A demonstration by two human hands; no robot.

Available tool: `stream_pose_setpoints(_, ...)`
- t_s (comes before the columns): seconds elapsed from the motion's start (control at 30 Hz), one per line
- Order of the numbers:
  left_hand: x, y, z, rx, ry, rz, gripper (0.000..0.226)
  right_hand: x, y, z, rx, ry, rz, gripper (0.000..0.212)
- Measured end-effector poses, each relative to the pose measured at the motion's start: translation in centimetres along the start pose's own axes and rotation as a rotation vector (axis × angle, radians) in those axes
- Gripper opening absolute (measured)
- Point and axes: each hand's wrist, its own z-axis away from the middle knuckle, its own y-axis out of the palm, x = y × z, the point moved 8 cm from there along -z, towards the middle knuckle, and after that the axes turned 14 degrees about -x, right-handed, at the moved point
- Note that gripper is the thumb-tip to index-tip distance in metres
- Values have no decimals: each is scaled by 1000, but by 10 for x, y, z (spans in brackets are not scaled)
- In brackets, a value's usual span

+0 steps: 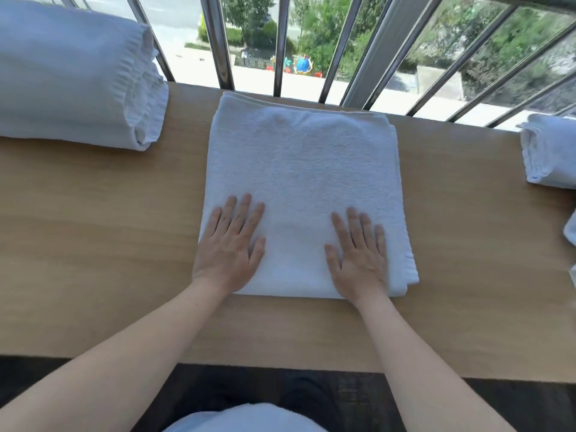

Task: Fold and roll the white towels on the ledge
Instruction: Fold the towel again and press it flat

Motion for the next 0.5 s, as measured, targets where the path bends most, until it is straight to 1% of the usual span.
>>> stream_pose_setpoints(0.1, 0, -1, 4, 43, -32, -45, 66, -19, -2, 4, 31, 115, 11, 66)
stream_pose_setpoints(0.17, -9, 3, 0, 87, -110, -52, 68, -13, -2, 7, 20, 184, 10, 67)
stream_pose_setpoints(0.2, -20, 7, -1, 101, -146, -34, 68, -3, -2, 9, 18, 178, -1, 67)
stream_pose_setpoints(0.23, -35, 10, -2, 115, -159, -7, 69, 10, -1, 12, 18, 125, -15, 66)
stream_pose_setpoints(0.3, -68, 18, 3, 122, -104, 23, 67, 33, 2, 19, 17, -55, -47, 64)
stream_pose_setpoints(0.37, -82, 22, 11, 102, -35, 24, 63, 26, 0, 21, 18, -160, -79, 63)
stream_pose_setpoints(0.4, -80, 21, 13, 88, -12, 26, 61, 13, 0, 20, 16, -160, -84, 62)
stream_pose_setpoints(0.43, -75, 19, 15, 82, 8, 20, 60, -3, -1, 21, 14, -120, -81, 62)
stream_pose_setpoints(0.5, -61, 16, 27, 78, 4, -20, 60, -35, -3, 25, 35, 21, -57, 63)
